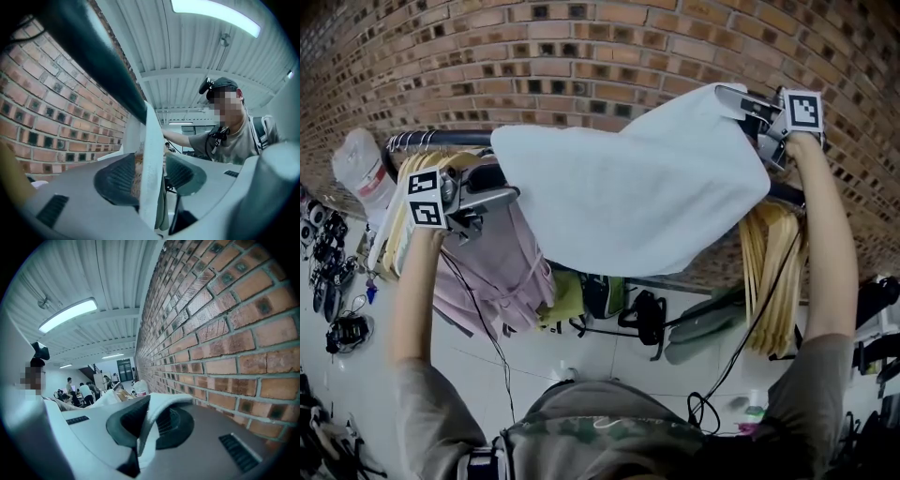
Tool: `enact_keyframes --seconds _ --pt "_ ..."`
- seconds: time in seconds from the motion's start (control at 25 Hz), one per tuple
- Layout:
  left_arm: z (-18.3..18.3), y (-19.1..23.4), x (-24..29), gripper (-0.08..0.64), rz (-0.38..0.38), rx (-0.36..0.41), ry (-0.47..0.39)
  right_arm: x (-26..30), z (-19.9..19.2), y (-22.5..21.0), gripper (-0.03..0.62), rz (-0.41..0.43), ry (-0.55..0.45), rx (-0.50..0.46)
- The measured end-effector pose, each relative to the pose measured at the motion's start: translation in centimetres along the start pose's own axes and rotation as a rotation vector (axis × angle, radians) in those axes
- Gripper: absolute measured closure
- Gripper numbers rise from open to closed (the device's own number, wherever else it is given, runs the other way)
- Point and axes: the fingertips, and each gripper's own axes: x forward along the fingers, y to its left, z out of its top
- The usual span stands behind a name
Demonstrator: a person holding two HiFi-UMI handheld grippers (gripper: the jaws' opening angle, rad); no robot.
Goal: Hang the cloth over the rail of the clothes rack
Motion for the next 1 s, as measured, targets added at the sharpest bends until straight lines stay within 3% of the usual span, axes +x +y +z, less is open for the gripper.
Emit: enact_keyframes --seconds 0.08,0.16,0.56,0.72,0.84,1.0 --pt "0.3 0.1 0.2 0.484 -0.021 -0.034 -0.027 0.1 -0.2 0.1 0.574 0.007 0.007 0.003" --pt "0.7 -0.1 0.4 0.532 -0.056 -0.060 -0.060 0.3 -0.4 0.3 0.574 0.020 0.016 0.006" --pt "1.4 -1.6 1.6 0.541 -0.122 -0.036 -0.056 0.4 -0.8 1.4 0.572 0.088 0.048 -0.043" --pt "1.5 -2.4 1.7 0.541 -0.166 -0.072 -0.067 0.8 -2.0 2.5 0.563 0.119 0.106 -0.065" --pt "1.8 -2.8 1.8 0.541 -0.172 -0.071 -0.078 1.2 -2.8 2.4 0.371 0.114 0.143 -0.028" --pt "1.9 -3.0 1.8 0.541 -0.164 -0.064 -0.081 0.7 -2.2 2.4 0.357 0.099 0.108 -0.009"
